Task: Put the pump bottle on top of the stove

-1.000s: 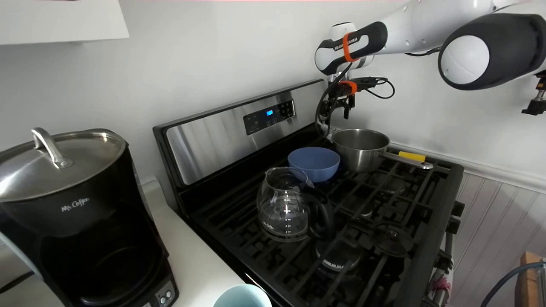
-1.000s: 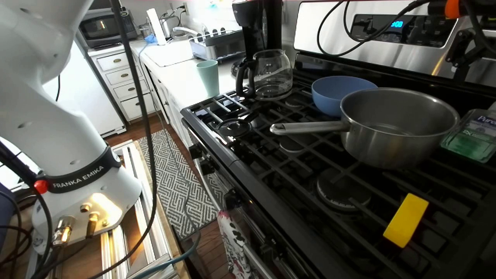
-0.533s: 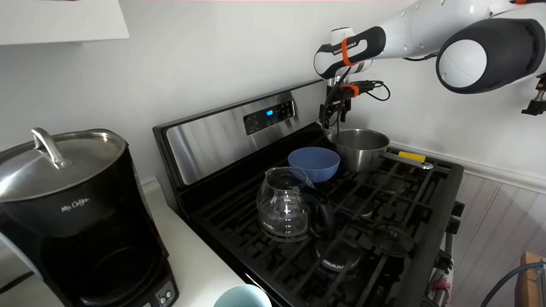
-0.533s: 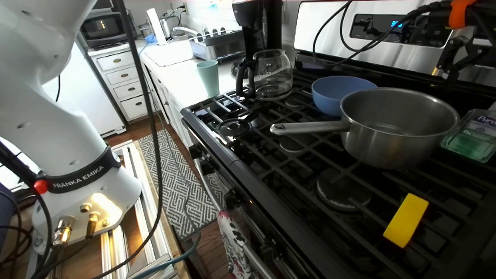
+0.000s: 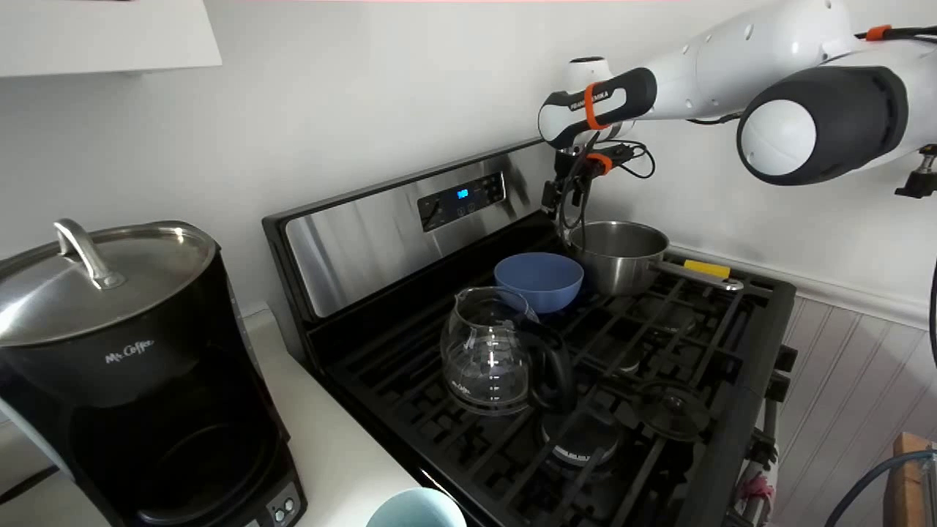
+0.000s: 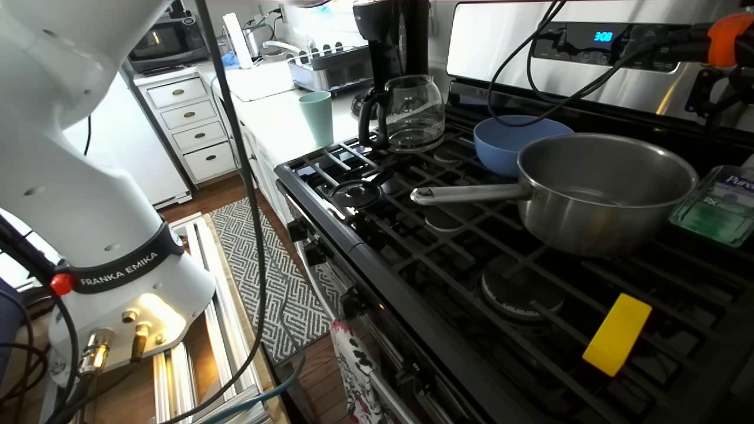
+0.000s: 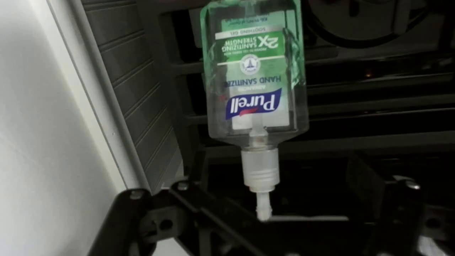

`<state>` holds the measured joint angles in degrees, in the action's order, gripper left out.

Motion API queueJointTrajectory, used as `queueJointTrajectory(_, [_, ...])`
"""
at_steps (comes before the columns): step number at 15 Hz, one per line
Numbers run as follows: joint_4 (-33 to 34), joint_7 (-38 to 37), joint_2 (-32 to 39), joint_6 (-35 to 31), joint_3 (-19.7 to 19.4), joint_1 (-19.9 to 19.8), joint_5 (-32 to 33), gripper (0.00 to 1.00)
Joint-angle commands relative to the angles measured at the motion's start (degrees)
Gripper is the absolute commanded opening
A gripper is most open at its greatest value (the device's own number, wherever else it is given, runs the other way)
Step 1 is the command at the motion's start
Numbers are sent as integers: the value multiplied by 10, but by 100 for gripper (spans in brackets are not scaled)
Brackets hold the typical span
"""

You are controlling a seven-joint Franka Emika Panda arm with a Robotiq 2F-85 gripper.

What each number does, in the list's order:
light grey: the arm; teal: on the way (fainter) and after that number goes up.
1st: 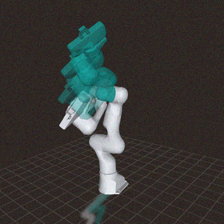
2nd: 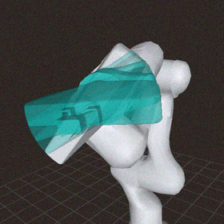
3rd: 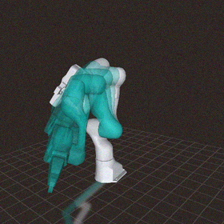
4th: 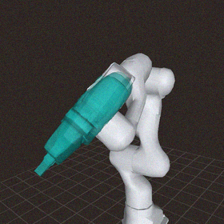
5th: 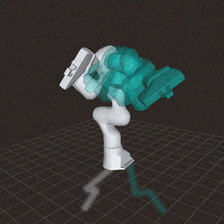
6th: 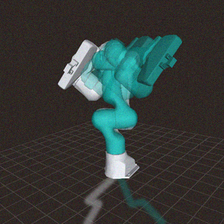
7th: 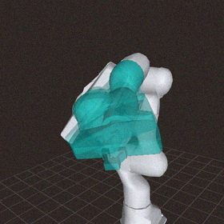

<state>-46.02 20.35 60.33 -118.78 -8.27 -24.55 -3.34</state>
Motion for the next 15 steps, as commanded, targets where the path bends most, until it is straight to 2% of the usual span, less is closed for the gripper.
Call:
queueJointTrajectory(1, [73, 14, 49, 12, 27, -17, 5, 100])
queueJointTrajectory(2, [82, 16, 57, 17, 29, -18, 5, 100])
queueJointTrajectory(3, [92, 16, 64, 20, 30, -18, 7, 83])
queueJointTrajectory(4, [101, 15, 71, 20, 31, -19, 7, 74])
queueJointTrajectory(9, [148, 11, 101, 29, 30, -24, 12, 38])
queueJointTrajectory(13, [141, 15, 96, 21, 15, -19, 5, 10])
queueJointTrajectory(14, [140, 18, 95, 21, 13, -19, 6, 6])
queueJointTrajectory(15, [138, 20, 93, 21, 14, -18, 5, 8])
